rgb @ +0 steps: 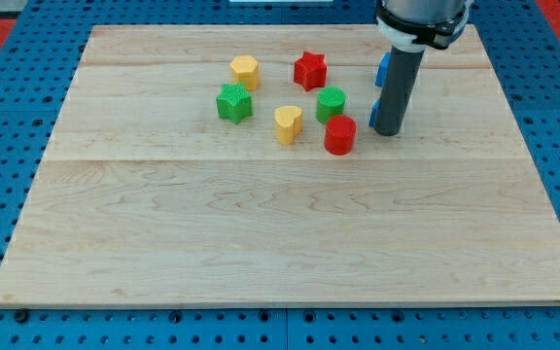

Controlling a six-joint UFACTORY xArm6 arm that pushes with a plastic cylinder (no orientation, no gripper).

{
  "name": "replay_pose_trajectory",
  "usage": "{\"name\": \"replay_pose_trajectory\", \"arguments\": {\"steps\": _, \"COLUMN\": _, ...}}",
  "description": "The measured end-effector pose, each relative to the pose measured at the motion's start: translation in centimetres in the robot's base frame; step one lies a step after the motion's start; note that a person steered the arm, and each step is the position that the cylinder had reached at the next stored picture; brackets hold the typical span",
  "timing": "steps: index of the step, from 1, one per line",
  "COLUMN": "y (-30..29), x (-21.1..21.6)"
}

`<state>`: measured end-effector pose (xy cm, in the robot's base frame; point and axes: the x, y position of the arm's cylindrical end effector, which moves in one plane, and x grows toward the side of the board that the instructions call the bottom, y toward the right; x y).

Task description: Move green circle to green star

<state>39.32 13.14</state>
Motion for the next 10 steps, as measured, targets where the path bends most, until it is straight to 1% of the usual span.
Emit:
{"name": "replay_pose_trajectory", "arguments": {"steps": 3, "y": 2.0, "x": -3.2}}
{"name": "replay_pose_trajectory", "arguments": {"steps": 4, "y": 2.0, "x": -2.5}}
{"name": "replay_pose_trajectory", "arguments": {"steps": 5, "y": -0.2, "x": -1.0}}
{"name": "replay_pose_trajectory", "arguments": {"steps": 6, "y": -3.1, "x": -1.0}}
{"name": "replay_pose_trajectory", "arguments": {"steps": 8, "y": -3.6, "x": -2.8}}
{"name": "replay_pose_trajectory", "arguments": {"steps": 10, "y": -3.6, "x": -3.2}}
